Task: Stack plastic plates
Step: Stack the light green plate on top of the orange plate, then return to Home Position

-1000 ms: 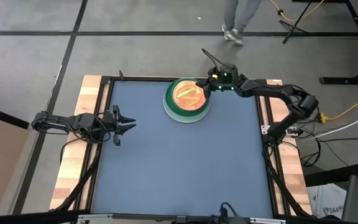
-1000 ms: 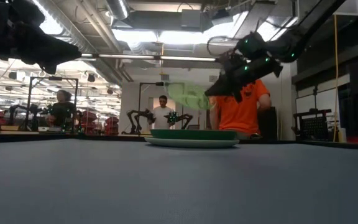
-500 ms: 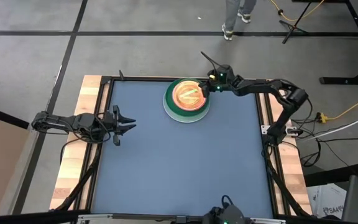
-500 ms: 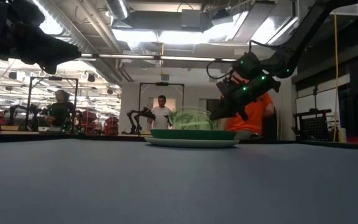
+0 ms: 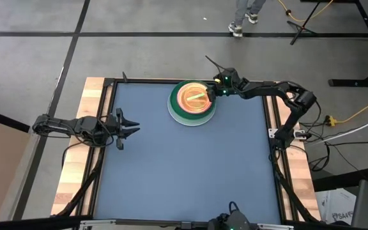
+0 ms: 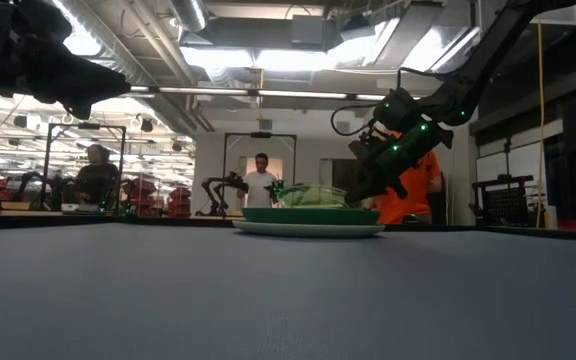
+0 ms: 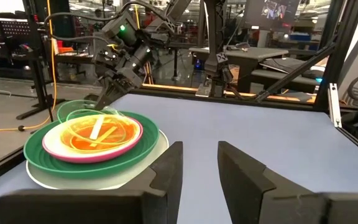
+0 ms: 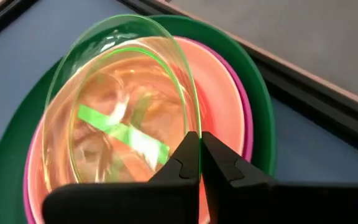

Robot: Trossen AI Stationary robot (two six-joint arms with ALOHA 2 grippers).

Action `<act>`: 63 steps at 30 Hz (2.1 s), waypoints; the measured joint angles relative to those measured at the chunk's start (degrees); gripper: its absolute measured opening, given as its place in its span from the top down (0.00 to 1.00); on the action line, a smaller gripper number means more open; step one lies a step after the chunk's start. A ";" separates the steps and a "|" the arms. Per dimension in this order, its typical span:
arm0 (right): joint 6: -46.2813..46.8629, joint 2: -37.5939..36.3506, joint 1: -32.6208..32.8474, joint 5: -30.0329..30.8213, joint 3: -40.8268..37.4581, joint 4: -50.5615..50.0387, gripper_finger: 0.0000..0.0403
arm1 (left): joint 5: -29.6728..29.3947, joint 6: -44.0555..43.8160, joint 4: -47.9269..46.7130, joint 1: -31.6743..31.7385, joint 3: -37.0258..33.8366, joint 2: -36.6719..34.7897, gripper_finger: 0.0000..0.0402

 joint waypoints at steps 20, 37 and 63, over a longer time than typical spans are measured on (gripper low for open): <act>-0.04 -0.01 0.02 1.48 -0.02 0.31 1.00 | 0.02 0.00 -0.04 0.00 0.02 0.00 0.77; -0.39 -0.02 0.02 1.51 -0.02 0.40 0.83 | 1.84 -0.04 -0.06 -0.02 0.02 0.02 0.77; -5.47 -0.50 -2.51 -0.57 -0.04 0.31 0.73 | 5.66 3.25 8.46 -0.02 -3.63 0.13 0.77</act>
